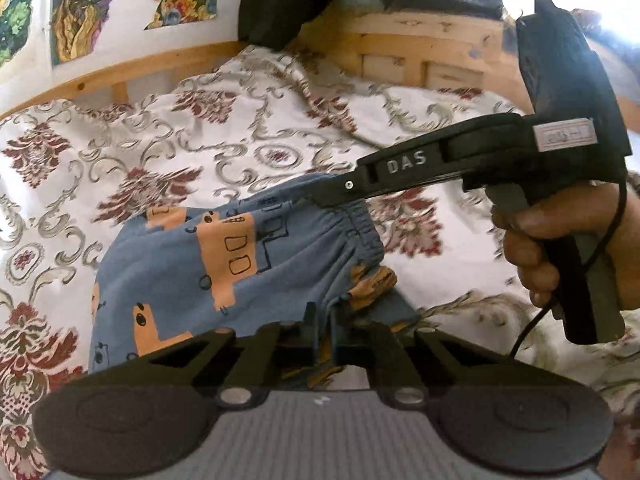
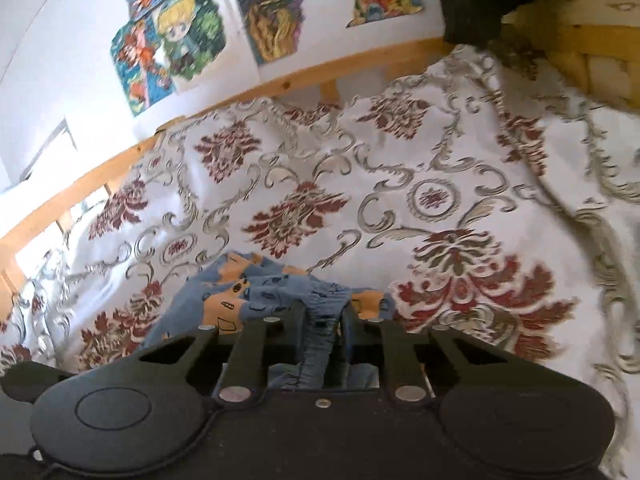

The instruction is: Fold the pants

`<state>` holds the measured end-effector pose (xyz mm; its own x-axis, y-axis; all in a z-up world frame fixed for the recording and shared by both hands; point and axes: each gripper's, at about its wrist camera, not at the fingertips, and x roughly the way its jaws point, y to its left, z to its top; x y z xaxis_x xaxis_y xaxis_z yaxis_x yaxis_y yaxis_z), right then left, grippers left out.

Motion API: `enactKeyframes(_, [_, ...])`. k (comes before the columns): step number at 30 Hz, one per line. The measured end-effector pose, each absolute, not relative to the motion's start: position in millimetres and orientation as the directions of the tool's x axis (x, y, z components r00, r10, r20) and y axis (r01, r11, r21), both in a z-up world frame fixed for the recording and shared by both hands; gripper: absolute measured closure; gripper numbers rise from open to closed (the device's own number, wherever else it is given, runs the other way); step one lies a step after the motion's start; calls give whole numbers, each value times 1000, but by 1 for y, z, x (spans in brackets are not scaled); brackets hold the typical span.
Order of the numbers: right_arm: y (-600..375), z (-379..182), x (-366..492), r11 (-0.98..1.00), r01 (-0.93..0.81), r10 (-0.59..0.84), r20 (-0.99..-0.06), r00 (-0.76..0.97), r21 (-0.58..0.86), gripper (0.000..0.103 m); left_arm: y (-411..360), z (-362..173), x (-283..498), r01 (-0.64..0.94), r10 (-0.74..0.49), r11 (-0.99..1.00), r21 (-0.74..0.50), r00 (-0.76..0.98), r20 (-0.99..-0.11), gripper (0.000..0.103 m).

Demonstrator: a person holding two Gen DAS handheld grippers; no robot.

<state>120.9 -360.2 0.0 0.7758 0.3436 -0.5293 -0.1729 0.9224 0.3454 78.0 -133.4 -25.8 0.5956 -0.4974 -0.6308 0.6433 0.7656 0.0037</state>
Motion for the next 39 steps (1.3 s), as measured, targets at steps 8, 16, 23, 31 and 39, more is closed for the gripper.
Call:
enactKeyframes(8, [-377, -28, 121, 949, -61, 257, -647, 718, 309, 40, -136, -39, 82, 689, -517, 724, -35, 508, -689, 87])
enactKeyframes(16, [-333, -6, 96, 985, -166, 165, -511, 844, 44, 1, -68, -4, 112, 417, -402, 902, -111, 720, -565, 8])
enactKeyframes(23, [-300, -44, 81, 948, -234, 71, -573, 816, -216, 1, -39, -58, 146, 182, -100, 983, 25, 644, -759, 2])
enactKeyframes(31, [-311, -1, 77, 951, -206, 86, -444, 892, -230, 1, -33, -23, 143, 168, -37, 982, 91, 636, -771, 1])
enactKeyframes(39, [-280, -19, 161, 904, -299, 118, -493, 862, -307, 1, -80, -14, 221, 280, -200, 960, 29, 753, -627, 0])
